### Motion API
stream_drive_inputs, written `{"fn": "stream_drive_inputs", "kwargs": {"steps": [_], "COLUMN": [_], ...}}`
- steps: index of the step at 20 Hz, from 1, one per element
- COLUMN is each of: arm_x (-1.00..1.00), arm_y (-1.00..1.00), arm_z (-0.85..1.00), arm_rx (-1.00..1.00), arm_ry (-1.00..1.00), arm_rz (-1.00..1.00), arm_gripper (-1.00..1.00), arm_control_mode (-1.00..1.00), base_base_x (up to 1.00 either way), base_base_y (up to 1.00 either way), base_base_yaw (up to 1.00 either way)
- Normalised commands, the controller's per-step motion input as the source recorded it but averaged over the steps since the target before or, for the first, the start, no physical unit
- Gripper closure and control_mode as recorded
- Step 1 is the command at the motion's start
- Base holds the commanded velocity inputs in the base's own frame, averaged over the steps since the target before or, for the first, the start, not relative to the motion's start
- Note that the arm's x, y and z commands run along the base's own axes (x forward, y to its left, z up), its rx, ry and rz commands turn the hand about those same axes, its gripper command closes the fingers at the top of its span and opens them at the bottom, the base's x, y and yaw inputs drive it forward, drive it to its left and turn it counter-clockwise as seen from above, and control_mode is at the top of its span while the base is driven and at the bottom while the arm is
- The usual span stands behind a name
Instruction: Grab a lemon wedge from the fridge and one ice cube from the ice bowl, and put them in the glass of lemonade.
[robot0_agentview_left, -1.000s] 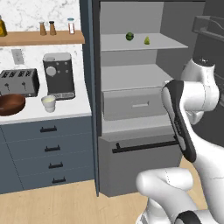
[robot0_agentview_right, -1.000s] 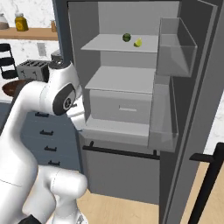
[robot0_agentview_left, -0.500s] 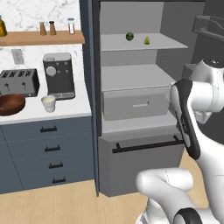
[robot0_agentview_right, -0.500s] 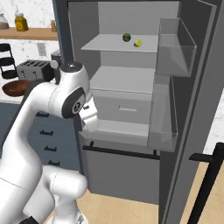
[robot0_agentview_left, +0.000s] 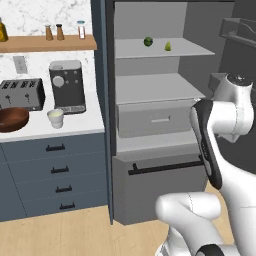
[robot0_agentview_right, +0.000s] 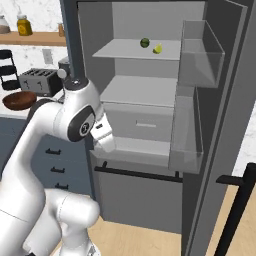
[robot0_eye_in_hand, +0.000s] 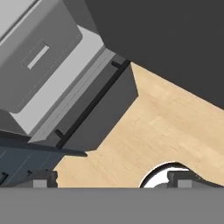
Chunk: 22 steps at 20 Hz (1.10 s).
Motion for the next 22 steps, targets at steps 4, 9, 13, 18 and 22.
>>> {"fn": "stream_drive_inputs", "kwargs": {"steps": [4,9,13,18,22], "arm_x": [0.04,0.0,0.0,0.0,0.0], "arm_y": [-0.28,0.0,0.0,0.0,0.0], "arm_z": [-0.01,0.0,0.0,0.0,0.0], "arm_rx": [-0.01,0.0,0.0,0.0,0.0], "arm_ry": [0.0,0.0,0.0,0.0,0.0], "arm_rz": [0.04,0.0,0.0,0.0,0.0], "arm_gripper": [-1.0,-1.0,-1.0,-1.0,-1.0], "arm_control_mode": [1.0,1.0,1.0,1.0,1.0], "base_base_x": [0.22,0.69,0.82,0.45,0.66], "base_base_y": [-0.18,-0.07,-0.03,-0.4,-0.31], "base_base_yaw": [0.04,0.02,0.0,0.0,0.0]}}
